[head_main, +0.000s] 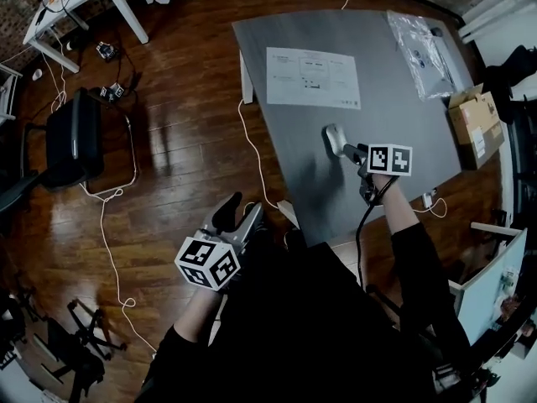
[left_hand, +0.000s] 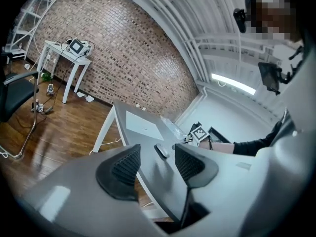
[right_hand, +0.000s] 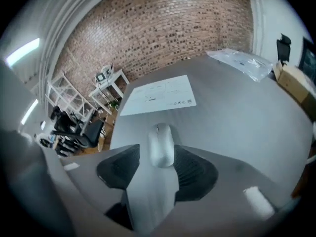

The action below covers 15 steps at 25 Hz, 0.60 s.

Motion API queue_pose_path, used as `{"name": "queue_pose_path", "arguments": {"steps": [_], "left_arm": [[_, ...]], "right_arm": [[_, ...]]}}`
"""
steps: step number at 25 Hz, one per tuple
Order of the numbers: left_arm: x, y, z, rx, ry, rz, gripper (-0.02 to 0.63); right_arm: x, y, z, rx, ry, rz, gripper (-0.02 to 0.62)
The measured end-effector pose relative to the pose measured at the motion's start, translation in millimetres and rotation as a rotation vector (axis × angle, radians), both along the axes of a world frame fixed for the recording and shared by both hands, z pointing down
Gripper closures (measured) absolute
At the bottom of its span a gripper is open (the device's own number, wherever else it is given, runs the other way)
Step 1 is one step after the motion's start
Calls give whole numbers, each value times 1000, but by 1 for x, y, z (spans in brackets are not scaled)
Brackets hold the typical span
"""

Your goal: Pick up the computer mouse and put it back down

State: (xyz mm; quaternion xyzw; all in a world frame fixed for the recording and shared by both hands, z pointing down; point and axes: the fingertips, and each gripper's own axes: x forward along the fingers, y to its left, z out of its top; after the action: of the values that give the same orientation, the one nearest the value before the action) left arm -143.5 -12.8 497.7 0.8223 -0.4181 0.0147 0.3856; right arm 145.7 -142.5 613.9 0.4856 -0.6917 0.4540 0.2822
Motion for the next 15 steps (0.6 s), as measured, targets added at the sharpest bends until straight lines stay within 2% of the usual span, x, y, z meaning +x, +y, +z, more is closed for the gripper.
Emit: {"name": "queue_pose_path", "arguments": {"steps": [1, 4, 6, 9, 12, 15], "left_arm": [[4, 0, 2, -1, 3, 15, 403], [23, 0, -3, 13, 11, 51, 403], [36, 7, -13, 33, 9, 62, 403], [53, 23, -28, 63, -15, 68, 403], [77, 47, -36, 85, -58, 84, 403], [121, 82, -47, 105, -71, 98, 403]], "right_arm": [[-3, 7, -15, 22, -86, 28, 410], [-6, 28, -71, 139, -334, 99, 594], [2, 49, -110, 232, -442, 143, 595], [12, 83, -165, 381, -544, 179, 595], [17, 122, -215, 542, -594, 131, 595], [30, 171, -253, 649, -608, 56, 595]]}}
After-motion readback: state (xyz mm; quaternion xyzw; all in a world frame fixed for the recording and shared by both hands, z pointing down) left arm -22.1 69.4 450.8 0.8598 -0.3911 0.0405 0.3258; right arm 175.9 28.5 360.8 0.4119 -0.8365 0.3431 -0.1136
